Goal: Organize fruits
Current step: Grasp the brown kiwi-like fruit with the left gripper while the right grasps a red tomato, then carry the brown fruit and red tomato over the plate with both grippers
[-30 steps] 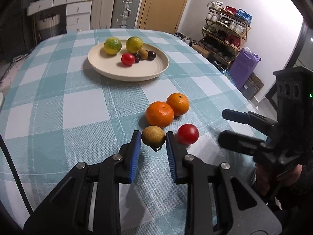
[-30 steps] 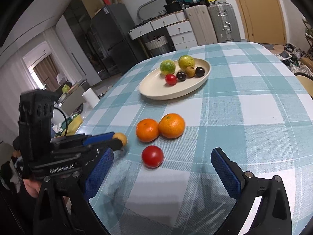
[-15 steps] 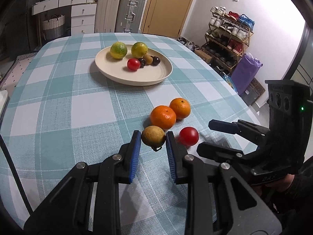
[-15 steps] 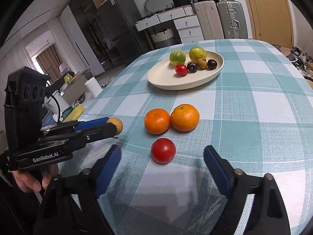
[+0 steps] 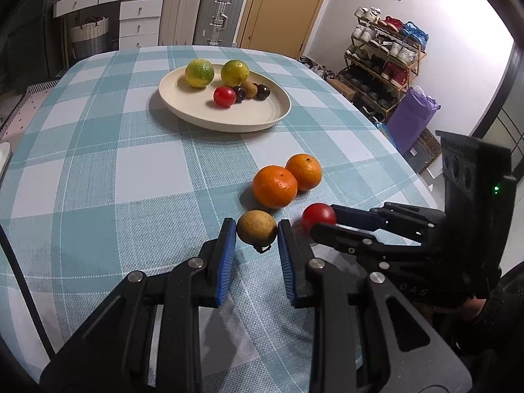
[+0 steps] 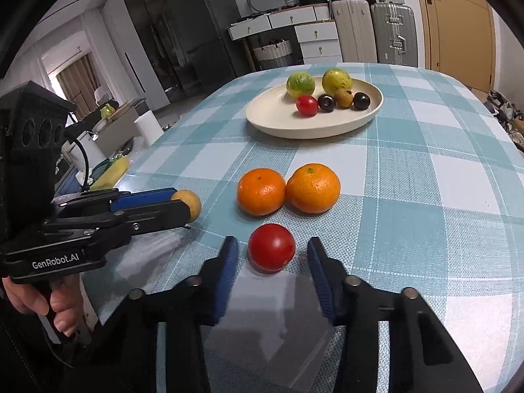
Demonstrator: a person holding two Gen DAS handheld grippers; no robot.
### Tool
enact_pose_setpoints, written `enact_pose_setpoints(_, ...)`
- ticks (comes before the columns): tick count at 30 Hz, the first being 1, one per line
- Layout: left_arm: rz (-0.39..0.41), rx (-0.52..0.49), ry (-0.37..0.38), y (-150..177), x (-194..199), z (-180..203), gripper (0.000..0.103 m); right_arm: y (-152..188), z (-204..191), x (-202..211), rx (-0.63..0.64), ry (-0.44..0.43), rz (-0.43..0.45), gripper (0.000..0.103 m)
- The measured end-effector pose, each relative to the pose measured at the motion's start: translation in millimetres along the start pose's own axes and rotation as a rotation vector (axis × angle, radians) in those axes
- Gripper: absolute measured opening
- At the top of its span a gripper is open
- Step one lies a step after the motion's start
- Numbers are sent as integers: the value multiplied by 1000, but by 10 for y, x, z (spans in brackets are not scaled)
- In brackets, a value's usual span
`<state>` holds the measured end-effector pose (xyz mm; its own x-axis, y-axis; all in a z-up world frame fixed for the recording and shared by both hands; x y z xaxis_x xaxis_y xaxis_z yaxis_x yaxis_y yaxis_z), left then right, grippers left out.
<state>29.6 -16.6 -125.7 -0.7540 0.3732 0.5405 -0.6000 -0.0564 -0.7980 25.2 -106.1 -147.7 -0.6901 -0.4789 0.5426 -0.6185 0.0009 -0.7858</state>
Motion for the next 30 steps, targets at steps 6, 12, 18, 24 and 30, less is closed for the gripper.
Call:
enact_pose_setpoints(6,-1,12,5,6,5,-17,23,39,30,-33,-13,2,-12,31)
enact_pose_setpoints(12,-1,75,3,-54,-14,-188,23,-30,52,55,-45,-19,29,30)
enact_pose_setpoints(18,35,110,-1,-264,-2,-334,23,-232,11,172,-43,-52,103,30)
enact_pose_setpoints(24,70,125,-14,-598,-116,-479,23,-549,6,177,-40,-84,160,30)
enact_pose_setpoints(30,93,138,-26,-895,-308,-595,23,-840,61,23,-42,-110,181,30)
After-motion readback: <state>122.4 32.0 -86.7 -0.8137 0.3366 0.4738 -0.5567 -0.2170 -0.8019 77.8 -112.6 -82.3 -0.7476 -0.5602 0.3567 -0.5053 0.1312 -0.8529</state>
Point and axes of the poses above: each gripper's, at about its wrist camera, not at the fingertips, and x roughly against the way its jaws point, z to its right, y to its underside, the point moved 5 cm from there along -x, roughly the way its jaws point, and after that the axes turned 15 degrees about z, right-handed, at the moved point
